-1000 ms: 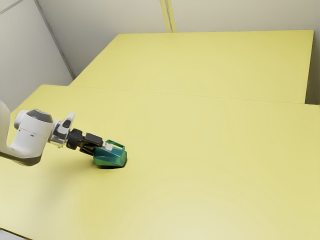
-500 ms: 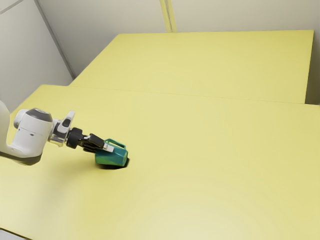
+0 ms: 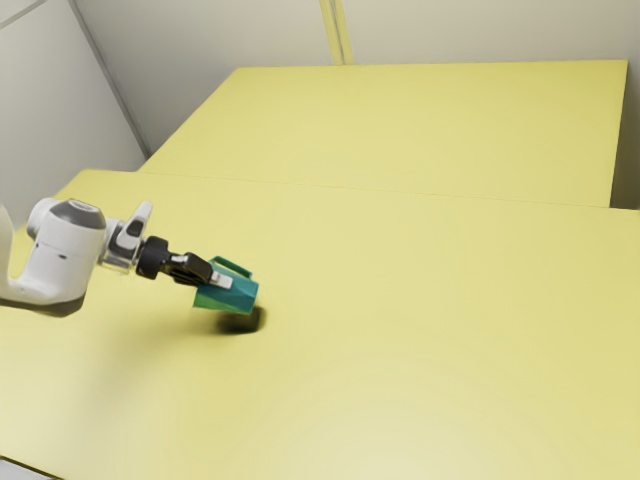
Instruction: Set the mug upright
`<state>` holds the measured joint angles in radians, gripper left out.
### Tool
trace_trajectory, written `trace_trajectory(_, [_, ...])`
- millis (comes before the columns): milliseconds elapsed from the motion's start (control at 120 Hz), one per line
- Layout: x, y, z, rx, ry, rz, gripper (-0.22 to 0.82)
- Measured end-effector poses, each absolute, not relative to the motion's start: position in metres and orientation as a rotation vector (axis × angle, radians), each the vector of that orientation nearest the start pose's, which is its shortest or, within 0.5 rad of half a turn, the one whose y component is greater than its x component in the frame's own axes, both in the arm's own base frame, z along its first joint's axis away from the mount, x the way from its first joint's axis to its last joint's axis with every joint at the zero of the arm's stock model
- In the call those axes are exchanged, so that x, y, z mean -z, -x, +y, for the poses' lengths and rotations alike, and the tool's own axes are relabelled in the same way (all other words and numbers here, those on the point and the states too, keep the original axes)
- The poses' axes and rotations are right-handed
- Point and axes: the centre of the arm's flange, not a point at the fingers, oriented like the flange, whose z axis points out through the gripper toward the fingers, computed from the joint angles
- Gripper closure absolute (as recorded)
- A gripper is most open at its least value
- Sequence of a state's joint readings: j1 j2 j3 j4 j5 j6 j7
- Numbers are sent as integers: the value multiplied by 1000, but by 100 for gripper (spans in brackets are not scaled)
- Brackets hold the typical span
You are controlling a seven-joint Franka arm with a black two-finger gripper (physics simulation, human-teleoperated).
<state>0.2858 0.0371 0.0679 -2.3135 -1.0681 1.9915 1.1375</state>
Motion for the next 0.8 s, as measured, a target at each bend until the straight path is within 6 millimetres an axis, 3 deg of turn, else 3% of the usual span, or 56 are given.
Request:
trace_trajectory(308, [-370, -497, 85, -402, -2350, -363, 78])
trace_trajectory(550, [-391, -502, 53, -321, -2502, -541, 79])
trace_trajectory(800, [-417, -497, 54, -246, -2716, -650, 79])
